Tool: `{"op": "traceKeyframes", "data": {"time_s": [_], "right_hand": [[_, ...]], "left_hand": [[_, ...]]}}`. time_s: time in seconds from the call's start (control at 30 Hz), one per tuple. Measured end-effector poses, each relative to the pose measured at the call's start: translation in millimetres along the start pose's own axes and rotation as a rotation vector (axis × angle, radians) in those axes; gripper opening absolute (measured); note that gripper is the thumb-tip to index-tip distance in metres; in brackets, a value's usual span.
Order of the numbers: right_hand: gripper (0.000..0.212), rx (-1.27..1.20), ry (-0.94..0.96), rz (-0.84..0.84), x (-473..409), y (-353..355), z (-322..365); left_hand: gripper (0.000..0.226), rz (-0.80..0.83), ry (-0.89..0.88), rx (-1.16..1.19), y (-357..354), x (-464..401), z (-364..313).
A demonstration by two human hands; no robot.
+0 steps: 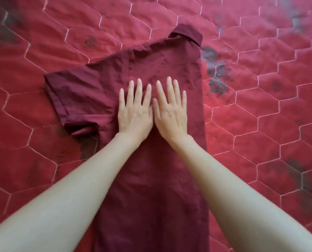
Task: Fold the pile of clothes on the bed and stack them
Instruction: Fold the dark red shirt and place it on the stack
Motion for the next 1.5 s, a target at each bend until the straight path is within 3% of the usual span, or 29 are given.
{"op": "traceKeyframes", "data": {"time_s": [0.1, 0.2, 0.3, 0.53, 0.7, 0.83, 0.9, 1.03, 1.13, 1.23, 1.37, 1.5], "right_hand": [[0.051, 0.079, 0.022, 0.080, -28, -23, 3], [0.051, 0.085, -0.144, 0.007, -24, -30, -22], [0.053, 0.098, -0.263, -0.055, -19, -27, -34], [0.055, 0.060, -0.330, 0.013, -17, -22, -5], [0.059, -0.232, 0.129, 0.050, 1, -24, 111], [0.080, -0.142, 0.303, 0.302, 26, -54, 171], [0.078, -0.066, 0.331, 0.361, 35, -63, 182], [0.037, -0.020, 0.439, 0.159, 46, -53, 195], [0.018, -0.036, 0.482, 0.003, 56, -45, 187], [0.018, -0.069, 0.520, -0.112, 70, -39, 173], [0.013, -0.027, 0.502, -0.226, 71, -37, 175], [0.019, 0.016, 0.411, -0.225, 53, -31, 191]], "left_hand": [[0.059, 0.045, 0.004, -0.058, -15, -31, 14], [0.064, 0.015, -0.011, -0.058, -21, -31, 39], [0.063, 0.009, 0.039, -0.010, -24, -14, 87], [0.057, 0.049, 0.162, -0.030, -20, 22, 198], [0.060, 0.026, 0.145, 0.111, -10, 21, 218], [0.073, -0.032, 0.264, 0.174, 7, 11, 231], [0.074, -0.036, 0.268, 0.154, 16, 2, 234], [0.067, 0.060, 0.303, 0.150, 26, -18, 237], [0.066, 0.113, 0.356, 0.214, 27, -24, 239], [0.063, 0.136, 0.435, 0.283, 25, -25, 241], [0.024, 0.091, 0.479, 0.346, 29, -19, 239], [0.019, 0.105, 0.484, 0.392, 40, -14, 240]]}}
Point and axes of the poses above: each hand's wrist, its own x-axis away from the middle knuckle, its own y-axis out of the back of the hand, z = x × y, the point moved 5 cm from there along -x, towards the middle knuckle, and after that the axes turned 7 degrees about -x, right-handed, at the moved point
